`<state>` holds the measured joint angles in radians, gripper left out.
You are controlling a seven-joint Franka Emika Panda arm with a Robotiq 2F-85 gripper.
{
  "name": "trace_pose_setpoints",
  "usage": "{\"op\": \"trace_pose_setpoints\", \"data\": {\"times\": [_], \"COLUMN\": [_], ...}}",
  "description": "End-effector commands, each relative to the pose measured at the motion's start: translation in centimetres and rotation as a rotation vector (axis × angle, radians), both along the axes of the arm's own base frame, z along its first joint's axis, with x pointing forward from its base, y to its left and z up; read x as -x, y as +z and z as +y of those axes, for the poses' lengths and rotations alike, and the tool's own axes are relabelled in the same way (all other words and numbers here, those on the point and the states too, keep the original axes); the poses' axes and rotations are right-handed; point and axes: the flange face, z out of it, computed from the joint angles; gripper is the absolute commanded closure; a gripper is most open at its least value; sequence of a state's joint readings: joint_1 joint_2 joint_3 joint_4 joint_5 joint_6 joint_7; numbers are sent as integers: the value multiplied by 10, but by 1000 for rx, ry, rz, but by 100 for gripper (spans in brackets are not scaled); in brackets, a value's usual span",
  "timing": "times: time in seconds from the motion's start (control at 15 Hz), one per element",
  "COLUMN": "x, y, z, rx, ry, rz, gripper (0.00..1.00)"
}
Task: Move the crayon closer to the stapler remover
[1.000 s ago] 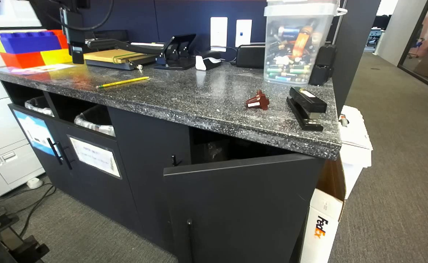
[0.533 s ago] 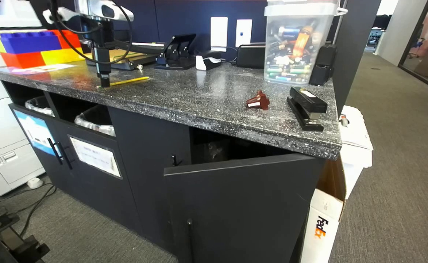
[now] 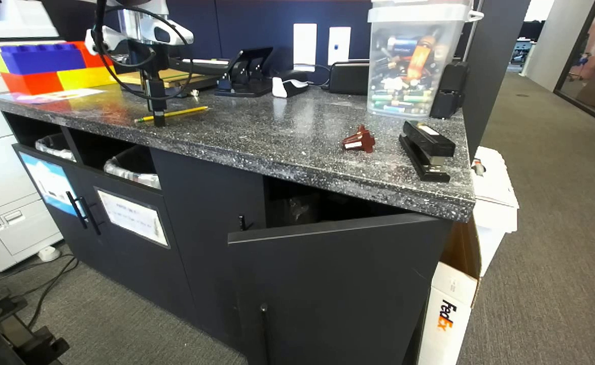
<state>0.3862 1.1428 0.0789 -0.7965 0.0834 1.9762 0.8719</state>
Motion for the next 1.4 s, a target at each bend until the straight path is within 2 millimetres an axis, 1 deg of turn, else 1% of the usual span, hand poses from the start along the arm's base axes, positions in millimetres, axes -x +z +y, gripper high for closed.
{"op": "trace_pose_setpoints", "data": {"times": [0.0, 0.27, 0.33, 0.4, 0.47, 0.53, 0.67, 0.8, 1.0, 1.13, 1.33], "x": [-4, -1, 0, 1, 2, 4, 5, 6, 1, -6, -22], "y": [-4, -2, -1, -1, 0, -1, -2, 3, 23, 36, 50], "z": [11, 12, 14, 18, 21, 24, 28, 30, 21, 7, -26], "rx": [31, 83, 88, 92, 93, 98, 107, 124, 127, 115, 101], "ry": [-17, -16, -14, -10, -7, -5, -3, -6, -28, -39, -75], "rz": [-7, 6, 2, -4, -12, -16, -30, -45, -36, -43, -52], "gripper": [26, 57, 63, 72, 79, 88, 99, 100, 98, 98, 98]}}
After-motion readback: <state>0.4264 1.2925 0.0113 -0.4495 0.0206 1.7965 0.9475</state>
